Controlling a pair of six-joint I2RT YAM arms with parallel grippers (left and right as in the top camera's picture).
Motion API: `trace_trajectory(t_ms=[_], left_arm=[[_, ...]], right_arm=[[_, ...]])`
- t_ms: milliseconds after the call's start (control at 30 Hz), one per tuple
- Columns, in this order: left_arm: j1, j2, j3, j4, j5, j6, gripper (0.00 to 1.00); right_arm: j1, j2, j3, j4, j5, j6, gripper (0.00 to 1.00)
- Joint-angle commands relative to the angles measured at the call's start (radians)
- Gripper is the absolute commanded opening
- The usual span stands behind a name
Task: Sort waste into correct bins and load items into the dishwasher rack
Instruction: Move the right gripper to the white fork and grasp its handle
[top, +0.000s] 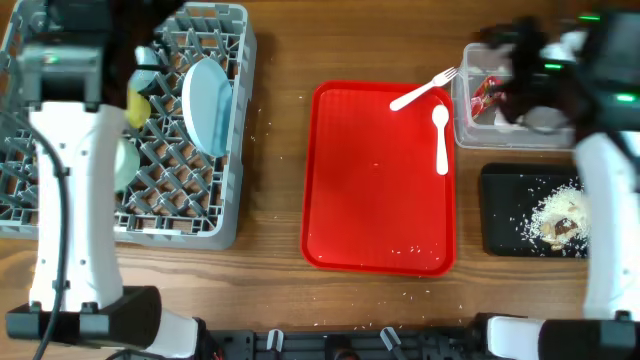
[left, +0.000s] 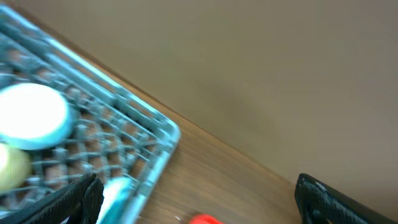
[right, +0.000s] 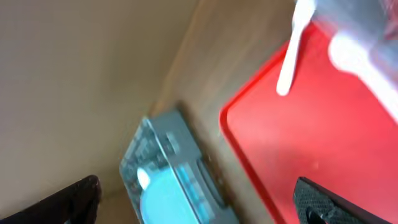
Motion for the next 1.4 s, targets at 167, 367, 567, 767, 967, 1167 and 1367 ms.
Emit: trace_trajectory(t_ms=[167,367,567,767,967,1167,1367], left_arm=[[0.198,-0.004,0.001,-0.185,-0.003,0.020,1.00],[0.230,-0.003,0.001,-0.274,-0.222,0.018,1.00],[0.492,-0.003,0.001,-0.380,-0.110,-0.165,1.00],[0.531,-0.003,0.001,-0.430,-0.096,-0.165,1.00],[0.531,-0.002,0.001,-0.431,-0.096,-0.165,1.00],[0.531,-0.002,0.001,-0.438,-0.096,-0.165,1.00],[0.531,-0.002,0.001,-0.438,-0.096,-0.165,1.00]], right_arm=[[0.259,0.406,0.221,-0.069,0.386,0.341,1.00],[0.249,0.660,0.391,-0.174,0.495,0.372,1.00],[0.221,0.753,0.390,-0.116,0.475,0.390,1.00],[0.221,0.817,0.385,-0.108,0.485,0.389,1.00],[0.221,0.872,0.384,-0.118,0.472,0.393,0.66],[0.225,0.913,0.384,-0.060,0.435,0.393,0.69],[0.202,0.867,0.412,-0.106,0.433,0.307,0.67]])
